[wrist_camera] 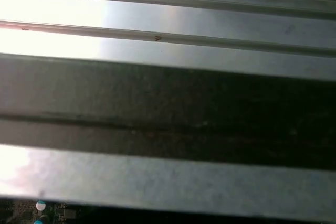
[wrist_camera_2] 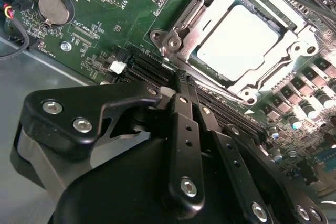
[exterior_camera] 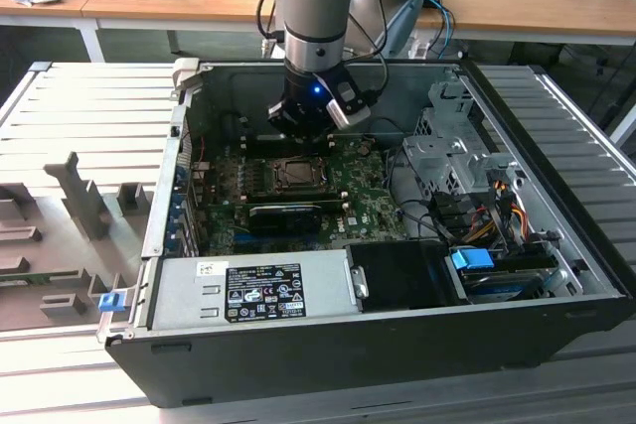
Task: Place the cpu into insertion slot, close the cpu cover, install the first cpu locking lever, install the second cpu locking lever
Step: 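Install the first cpu locking lever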
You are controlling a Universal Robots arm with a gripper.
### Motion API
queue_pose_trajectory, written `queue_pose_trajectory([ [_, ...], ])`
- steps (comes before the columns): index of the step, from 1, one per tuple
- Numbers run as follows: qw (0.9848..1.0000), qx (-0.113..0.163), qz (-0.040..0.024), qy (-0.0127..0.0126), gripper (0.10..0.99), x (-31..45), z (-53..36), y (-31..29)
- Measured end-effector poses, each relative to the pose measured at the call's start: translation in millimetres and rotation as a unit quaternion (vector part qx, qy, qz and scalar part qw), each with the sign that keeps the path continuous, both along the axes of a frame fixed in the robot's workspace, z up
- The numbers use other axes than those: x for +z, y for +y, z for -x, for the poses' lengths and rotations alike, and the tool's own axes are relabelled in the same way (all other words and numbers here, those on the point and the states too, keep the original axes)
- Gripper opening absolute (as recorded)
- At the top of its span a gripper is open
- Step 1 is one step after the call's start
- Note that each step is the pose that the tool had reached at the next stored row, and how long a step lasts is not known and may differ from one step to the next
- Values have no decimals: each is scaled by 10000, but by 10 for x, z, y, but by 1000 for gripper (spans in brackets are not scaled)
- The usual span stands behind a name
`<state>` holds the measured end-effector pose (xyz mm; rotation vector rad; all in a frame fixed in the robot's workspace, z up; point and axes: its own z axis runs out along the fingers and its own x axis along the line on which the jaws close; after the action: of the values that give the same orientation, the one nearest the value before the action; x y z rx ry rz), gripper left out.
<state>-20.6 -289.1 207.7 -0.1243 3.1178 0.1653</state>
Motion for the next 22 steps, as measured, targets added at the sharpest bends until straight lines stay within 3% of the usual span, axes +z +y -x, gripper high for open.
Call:
queue_pose_trajectory([
  [10,10000,0,0,0,106,-46,-6,0],
  [17,10000,1,-1,-1,106,-31,-7,0],
  [22,10000,-5,30,-1,106,-50,-7,-1],
])
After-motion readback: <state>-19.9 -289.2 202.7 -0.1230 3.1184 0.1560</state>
